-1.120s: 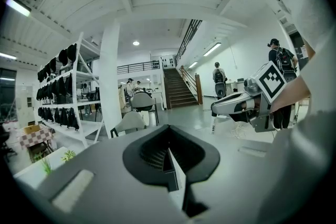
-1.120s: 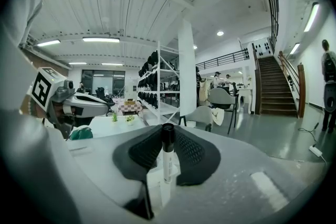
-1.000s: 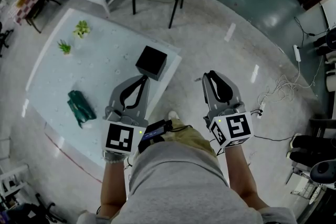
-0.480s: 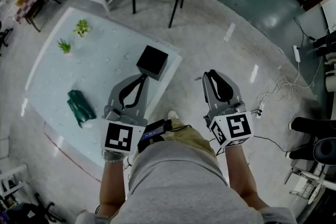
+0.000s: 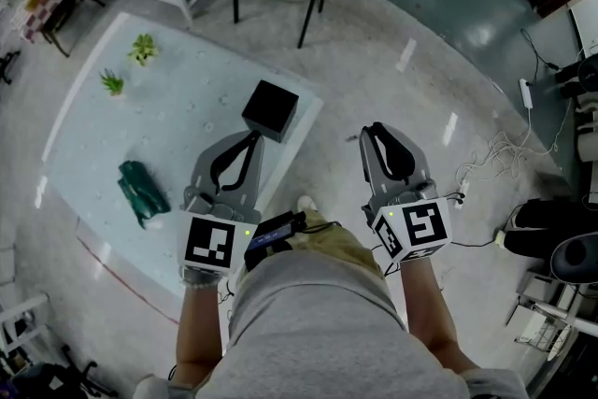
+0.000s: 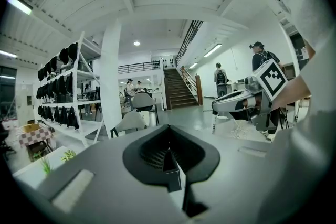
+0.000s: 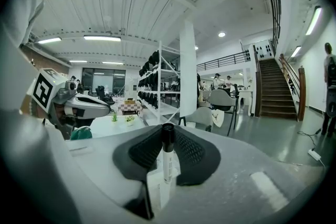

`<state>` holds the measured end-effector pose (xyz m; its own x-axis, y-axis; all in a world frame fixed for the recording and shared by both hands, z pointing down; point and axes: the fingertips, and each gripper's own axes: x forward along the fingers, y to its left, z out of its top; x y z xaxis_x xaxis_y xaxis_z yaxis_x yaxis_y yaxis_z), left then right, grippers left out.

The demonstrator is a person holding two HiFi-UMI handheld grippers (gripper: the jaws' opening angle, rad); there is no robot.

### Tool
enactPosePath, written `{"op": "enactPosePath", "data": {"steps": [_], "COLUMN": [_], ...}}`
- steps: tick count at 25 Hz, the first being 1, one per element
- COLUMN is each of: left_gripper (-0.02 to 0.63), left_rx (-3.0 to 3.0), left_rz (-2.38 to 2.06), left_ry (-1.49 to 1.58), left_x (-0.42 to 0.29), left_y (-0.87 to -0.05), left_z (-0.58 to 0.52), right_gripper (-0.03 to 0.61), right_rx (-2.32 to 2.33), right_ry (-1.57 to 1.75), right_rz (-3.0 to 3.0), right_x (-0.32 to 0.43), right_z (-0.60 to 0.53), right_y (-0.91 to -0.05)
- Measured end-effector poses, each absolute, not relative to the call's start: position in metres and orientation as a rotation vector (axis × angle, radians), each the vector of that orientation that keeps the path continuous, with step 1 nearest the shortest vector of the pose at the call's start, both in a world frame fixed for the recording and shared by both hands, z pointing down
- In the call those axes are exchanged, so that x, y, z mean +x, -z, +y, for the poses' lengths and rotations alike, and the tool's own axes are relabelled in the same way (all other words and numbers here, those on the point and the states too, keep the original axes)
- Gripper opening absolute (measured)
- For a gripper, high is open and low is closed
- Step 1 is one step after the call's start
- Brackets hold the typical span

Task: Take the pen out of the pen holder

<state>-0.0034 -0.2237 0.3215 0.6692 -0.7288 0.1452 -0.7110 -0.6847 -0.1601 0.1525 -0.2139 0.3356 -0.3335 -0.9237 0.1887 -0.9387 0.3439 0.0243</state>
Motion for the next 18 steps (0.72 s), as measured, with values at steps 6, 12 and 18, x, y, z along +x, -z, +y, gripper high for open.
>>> {"op": "enactPosePath", "data": {"steps": [6, 12, 18], "left_gripper": [0.000, 0.000, 0.000], "left_rx": [-2.786, -2.780, -2.775], "left_rz": [1.208, 1.214, 1.212], "left_ry": [0.296, 0.303, 0.302], "left_x": [-0.0037, -0.0060, -0.0066], "left_y": [-0.3207, -0.3196, -0.3200], "left_z": [-0.2232, -0.2236, -0.2221], "right_gripper": [0.067, 0.067, 0.067], "right_rx": [1.708, 1.705, 1.704], "right_ry": [-0.137, -0.139, -0.133], "right_rz": [-2.426, -2.431, -2.428], "right_x": [0.1529, 0.1504, 0.1500], "right_z": [-0.2126, -0.2128, -0.2111], "right_y": [-0.3365, -0.3355, -0.3356]}}
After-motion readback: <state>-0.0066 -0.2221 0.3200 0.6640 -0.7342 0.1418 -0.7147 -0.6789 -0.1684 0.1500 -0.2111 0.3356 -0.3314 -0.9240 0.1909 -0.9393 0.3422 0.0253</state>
